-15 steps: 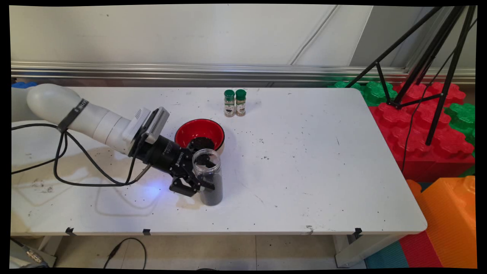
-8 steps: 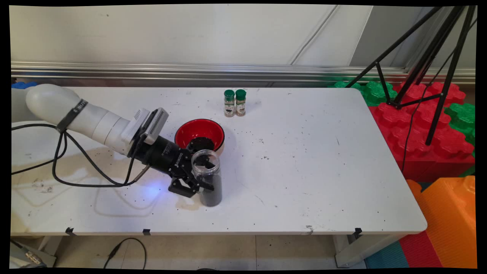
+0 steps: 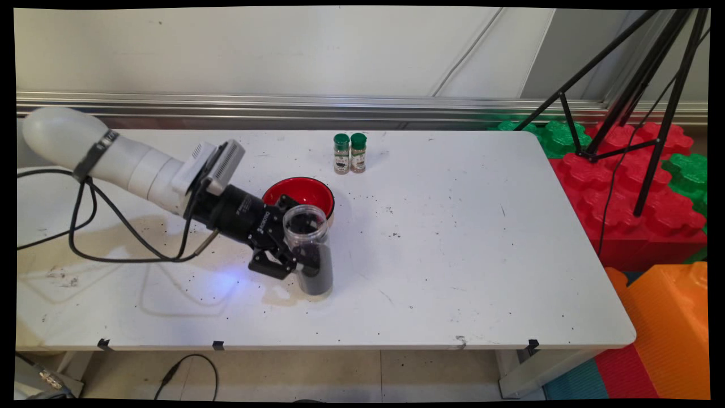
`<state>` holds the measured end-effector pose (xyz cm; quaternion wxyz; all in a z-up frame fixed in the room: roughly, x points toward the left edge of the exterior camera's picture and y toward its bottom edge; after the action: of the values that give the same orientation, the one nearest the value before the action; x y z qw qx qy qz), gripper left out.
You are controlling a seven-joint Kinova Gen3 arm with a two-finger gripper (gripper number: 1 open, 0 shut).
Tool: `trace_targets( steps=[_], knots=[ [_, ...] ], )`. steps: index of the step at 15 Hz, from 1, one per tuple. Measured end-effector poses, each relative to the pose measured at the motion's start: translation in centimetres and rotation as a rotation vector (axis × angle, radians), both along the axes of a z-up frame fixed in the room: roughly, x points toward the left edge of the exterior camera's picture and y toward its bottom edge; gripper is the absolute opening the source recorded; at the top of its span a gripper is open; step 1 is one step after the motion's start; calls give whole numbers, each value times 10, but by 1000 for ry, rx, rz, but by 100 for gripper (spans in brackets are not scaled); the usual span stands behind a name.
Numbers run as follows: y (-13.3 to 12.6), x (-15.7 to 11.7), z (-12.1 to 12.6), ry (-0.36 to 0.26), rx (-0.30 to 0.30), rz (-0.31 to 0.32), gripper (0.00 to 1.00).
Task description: Pour the black seasoning powder in the red bowl
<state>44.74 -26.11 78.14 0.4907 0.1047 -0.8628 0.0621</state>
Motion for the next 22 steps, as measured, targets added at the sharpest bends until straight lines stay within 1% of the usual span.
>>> trace_targets(
  steps=[5,11,14,19,22],
  knots=[
    [-5,0,23,11,3,17,0],
    [-19,3,53,24,8,49,0],
    [-33,9,70,24,4,81,0],
    [-51,22,85,12,-8,122,0],
    [-66,33,92,-2,-27,156,0]
  ],
)
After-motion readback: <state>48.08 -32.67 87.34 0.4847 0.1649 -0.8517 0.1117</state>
